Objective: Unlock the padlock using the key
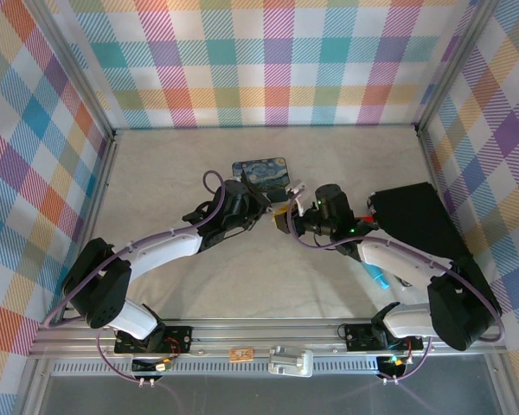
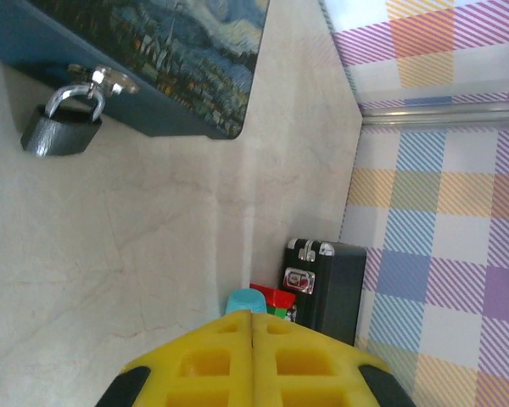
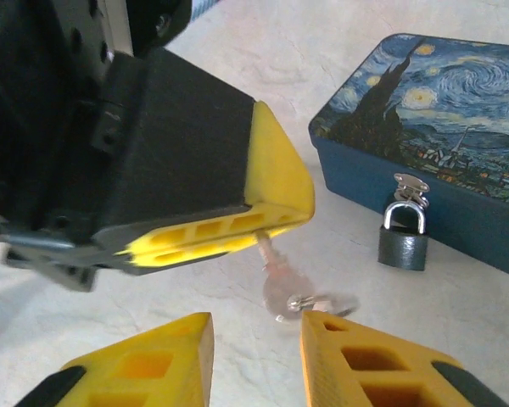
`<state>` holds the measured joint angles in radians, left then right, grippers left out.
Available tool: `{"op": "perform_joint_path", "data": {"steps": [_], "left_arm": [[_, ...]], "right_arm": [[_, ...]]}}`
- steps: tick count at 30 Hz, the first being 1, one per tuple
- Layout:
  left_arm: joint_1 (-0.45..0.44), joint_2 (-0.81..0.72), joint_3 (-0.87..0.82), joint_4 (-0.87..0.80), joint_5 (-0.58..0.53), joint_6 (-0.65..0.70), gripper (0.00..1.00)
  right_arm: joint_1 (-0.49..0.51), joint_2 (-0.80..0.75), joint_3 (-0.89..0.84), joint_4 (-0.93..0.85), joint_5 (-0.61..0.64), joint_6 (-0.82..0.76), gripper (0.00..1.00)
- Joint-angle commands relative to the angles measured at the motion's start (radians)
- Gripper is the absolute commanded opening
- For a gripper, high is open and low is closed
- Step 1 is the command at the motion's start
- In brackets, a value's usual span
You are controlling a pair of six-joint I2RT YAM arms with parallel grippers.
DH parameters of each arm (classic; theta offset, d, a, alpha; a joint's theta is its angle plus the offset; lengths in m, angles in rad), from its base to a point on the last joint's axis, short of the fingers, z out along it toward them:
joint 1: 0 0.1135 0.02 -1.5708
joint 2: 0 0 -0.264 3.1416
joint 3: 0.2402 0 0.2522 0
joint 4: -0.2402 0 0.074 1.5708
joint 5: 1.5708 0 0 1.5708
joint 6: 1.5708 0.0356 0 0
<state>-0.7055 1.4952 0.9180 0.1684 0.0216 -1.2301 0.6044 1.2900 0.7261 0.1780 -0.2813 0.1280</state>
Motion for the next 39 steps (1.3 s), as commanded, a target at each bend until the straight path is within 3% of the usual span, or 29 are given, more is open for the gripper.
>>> {"op": "perform_joint_path", "data": {"steps": [1, 6, 8, 14, 18, 25, 39], "left_arm": [[0.044, -0.008, 0.025, 0.080, 0.064, 0.164, 0.00], [0.083, -0.020, -0.004, 0.225, 0.191, 0.357, 0.00], [0.090, -0.022, -0.035, 0.356, 0.270, 0.429, 0.00], [0.095, -0.031, -0.072, 0.527, 0.419, 0.570, 0.00], [0.094, -0.038, -0.078, 0.557, 0.450, 0.596, 0.00], [0.094, -0.043, -0.098, 0.604, 0.469, 0.586, 0.00], [0.094, -0.048, -0.125, 0.661, 0.457, 0.555, 0.00]], "right_arm": [[-0.066, -0.036, 0.013, 0.032, -0.104, 0.167, 0.34], [-0.132, -0.054, -0.001, 0.108, -0.195, 0.327, 0.38], [-0.147, -0.054, -0.008, 0.151, -0.226, 0.386, 0.41], [-0.163, -0.017, -0.019, 0.319, -0.354, 0.521, 0.46], [-0.164, 0.015, -0.054, 0.491, -0.386, 0.591, 0.47], [-0.182, 0.056, -0.103, 0.588, -0.378, 0.632, 0.47], [-0.183, 0.158, -0.117, 0.847, -0.467, 0.809, 0.28]]}}
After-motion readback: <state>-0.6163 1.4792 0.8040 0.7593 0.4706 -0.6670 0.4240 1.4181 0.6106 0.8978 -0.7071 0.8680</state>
